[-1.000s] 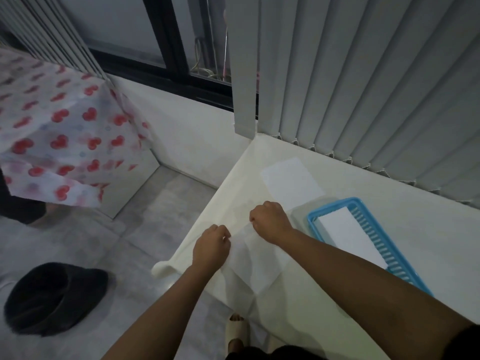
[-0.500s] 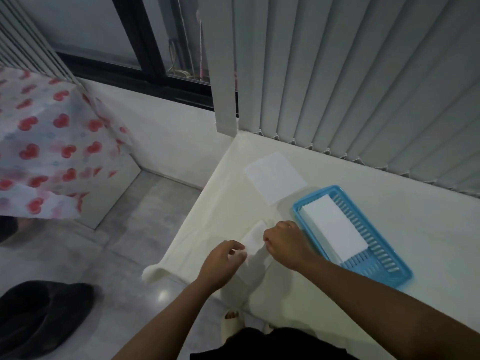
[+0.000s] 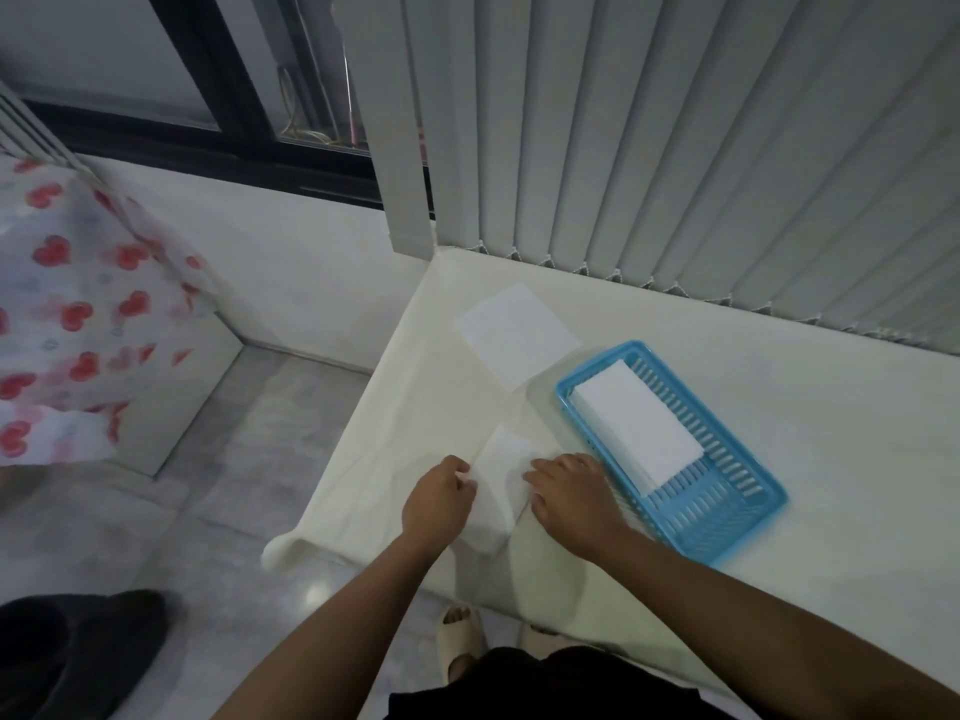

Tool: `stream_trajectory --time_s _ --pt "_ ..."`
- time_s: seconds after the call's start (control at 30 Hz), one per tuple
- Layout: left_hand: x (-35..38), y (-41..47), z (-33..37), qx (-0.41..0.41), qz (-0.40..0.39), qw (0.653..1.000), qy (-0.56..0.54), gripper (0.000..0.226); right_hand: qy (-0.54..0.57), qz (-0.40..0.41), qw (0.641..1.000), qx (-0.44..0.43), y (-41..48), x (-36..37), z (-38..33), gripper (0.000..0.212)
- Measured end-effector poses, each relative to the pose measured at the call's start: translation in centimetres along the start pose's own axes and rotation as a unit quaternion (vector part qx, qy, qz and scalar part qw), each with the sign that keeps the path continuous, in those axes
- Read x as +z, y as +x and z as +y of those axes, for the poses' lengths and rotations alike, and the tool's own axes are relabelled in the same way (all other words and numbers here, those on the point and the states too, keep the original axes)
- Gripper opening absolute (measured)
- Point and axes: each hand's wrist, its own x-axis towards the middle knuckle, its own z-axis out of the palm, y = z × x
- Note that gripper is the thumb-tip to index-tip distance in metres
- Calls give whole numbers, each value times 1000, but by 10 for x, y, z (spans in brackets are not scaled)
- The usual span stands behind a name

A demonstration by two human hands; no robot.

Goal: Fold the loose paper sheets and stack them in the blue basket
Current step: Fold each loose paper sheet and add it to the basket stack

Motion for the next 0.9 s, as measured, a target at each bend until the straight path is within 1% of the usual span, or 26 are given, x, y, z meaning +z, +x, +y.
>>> stream_trajectory --time_s 0.13,0.23,0.3,0.43,0.53,0.6,0.67,0.7,0.77,0.8,0.83,0.9 --pt "1 7 9 -14 -23 1000 8 27 20 -75 997 14 -7 3 -7 48" --pt "-3 14 13 -5 -40 999 32 17 21 -85 996 26 -11 1 -9 52" --pt "-7 20 16 0 -56 998 39 16 32 -88 995 45 -13 -2 -10 53" --pt "-17 28 23 11 -67 997 27 16 72 -65 991 94 -13 -10 -18 54" --pt "-30 29 33 22 -35 999 -23 12 122 -15 983 139 -6 -24 -29 50" --pt "-40 30 41 35 -11 997 -71 8 172 30 969 173 0 -33 -38 45" --pt "-50 30 48 50 6 991 -128 10 246 63 939 230 7 -41 -47 40" --pt "-55 30 52 56 11 987 -150 13 289 63 918 266 10 -45 -51 38" --pt "-63 30 58 73 14 982 -176 17 380 39 864 327 18 -54 -58 39" --pt "-67 30 62 81 12 979 -186 18 432 23 831 350 23 -58 -62 39" --pt "-70 30 65 89 8 975 -201 19 490 11 789 371 27 -63 -65 40" --pt "-75 28 71 102 -5 961 -256 19 602 7 688 406 34 -75 -70 42"
